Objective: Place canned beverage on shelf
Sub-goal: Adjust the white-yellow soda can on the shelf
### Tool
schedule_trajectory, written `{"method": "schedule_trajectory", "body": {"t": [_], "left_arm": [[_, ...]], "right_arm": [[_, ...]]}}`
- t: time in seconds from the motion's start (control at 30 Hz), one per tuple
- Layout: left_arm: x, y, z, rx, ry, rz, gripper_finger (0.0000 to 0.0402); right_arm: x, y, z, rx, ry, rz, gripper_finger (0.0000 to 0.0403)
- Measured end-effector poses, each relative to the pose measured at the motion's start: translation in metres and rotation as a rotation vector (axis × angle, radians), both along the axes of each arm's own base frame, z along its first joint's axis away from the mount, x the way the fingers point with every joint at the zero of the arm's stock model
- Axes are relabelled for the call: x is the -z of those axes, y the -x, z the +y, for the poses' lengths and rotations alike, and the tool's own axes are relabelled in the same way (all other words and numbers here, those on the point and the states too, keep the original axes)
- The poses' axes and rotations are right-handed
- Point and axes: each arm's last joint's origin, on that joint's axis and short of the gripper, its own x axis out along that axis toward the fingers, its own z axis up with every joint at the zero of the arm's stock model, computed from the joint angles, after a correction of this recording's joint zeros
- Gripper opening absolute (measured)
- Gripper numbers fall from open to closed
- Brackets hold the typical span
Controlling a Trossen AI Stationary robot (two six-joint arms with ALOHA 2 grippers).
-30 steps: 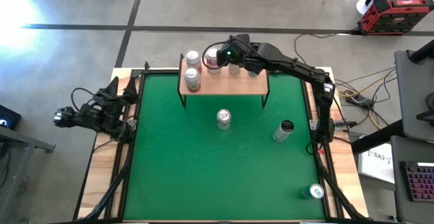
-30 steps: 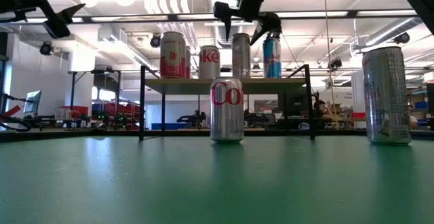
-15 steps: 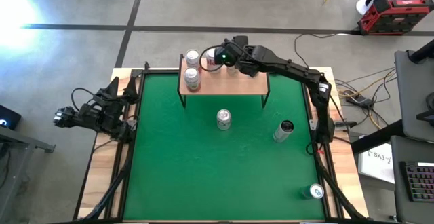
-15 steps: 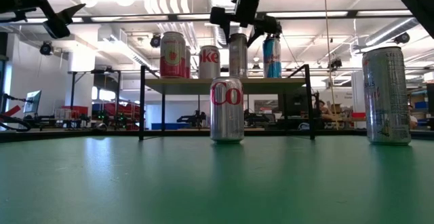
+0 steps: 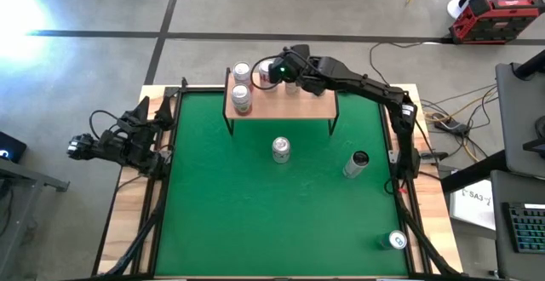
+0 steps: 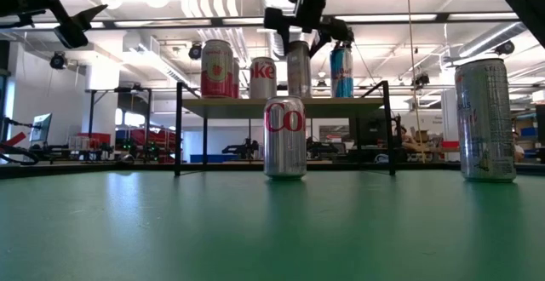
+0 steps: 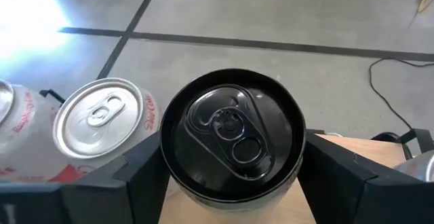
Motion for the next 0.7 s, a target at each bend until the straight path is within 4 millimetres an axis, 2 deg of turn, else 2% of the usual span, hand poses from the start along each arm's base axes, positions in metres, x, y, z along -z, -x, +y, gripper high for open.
{"method": "schedule_trajectory", "body": {"t": [0.3,0.7], "left_arm": [[0.0,0.0,0.0,0.0,0.0,0.002,0.038],[0.0,0.0,0.0,0.0,-0.001,0.003,0.038]], "right_arm": [[-0.002,-0.001,-0.001,-0.064,0.014,0.034,0.0251],[-0.004,0.004,-0.012,-0.096,-0.003,0.045,0.0251]]}}
